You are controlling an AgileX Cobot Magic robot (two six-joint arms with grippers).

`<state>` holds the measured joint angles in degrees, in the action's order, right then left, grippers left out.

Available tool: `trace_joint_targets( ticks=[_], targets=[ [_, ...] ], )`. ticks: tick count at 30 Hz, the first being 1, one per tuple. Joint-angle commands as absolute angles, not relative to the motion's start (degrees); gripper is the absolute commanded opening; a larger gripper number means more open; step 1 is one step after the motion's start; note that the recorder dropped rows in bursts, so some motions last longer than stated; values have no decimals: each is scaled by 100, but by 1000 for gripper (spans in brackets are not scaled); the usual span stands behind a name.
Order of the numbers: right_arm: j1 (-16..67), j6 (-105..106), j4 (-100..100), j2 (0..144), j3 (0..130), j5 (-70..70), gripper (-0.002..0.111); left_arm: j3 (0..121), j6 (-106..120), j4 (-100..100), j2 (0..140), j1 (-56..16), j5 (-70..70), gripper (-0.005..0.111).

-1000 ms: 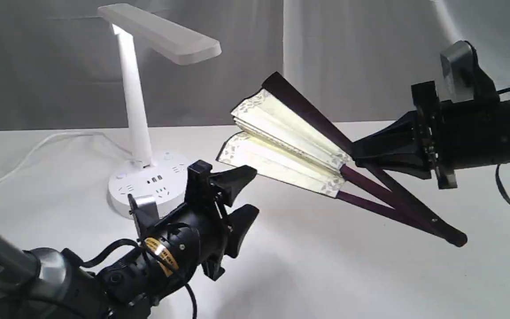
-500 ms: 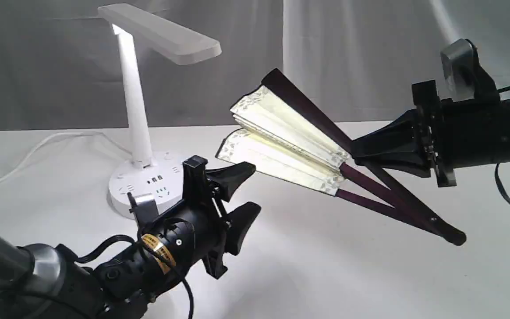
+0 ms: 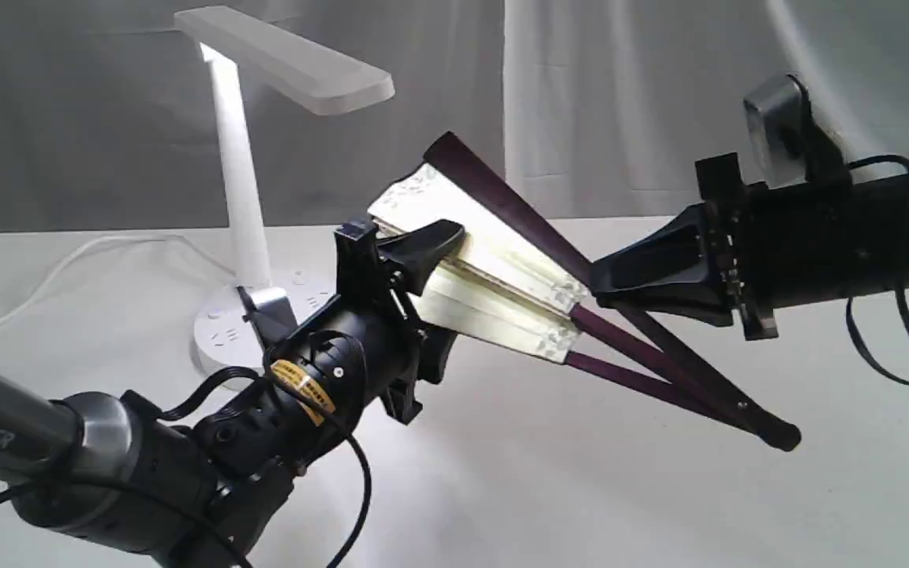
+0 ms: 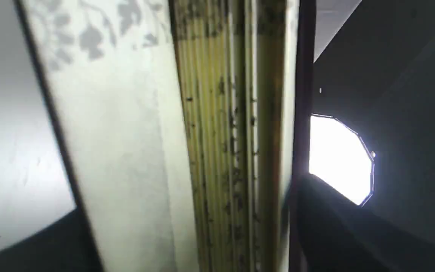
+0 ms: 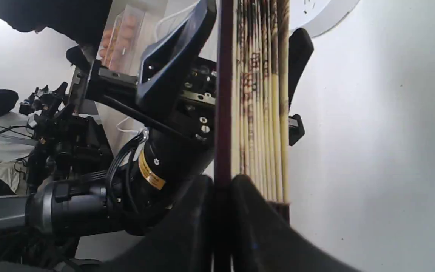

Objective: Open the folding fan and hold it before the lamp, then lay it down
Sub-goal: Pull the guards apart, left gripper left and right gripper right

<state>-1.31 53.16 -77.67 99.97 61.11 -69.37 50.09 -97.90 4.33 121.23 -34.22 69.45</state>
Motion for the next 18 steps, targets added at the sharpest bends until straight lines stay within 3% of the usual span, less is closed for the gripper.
trace_joint_targets(
  ticks=[1,8,18],
  targets=[
    [-108,5393,-7921,9926,6081,-6996,0,5029,-9759,548,12089,-3418,6996,59],
    [-118,5393,-7921,9926,6081,-6996,0,5029,-9759,951,12089,-3418,6996,41],
    [-206,5393,-8321,9926,6081,-6996,0,4933,-9759,937,12089,-3418,6996,52]
  ],
)
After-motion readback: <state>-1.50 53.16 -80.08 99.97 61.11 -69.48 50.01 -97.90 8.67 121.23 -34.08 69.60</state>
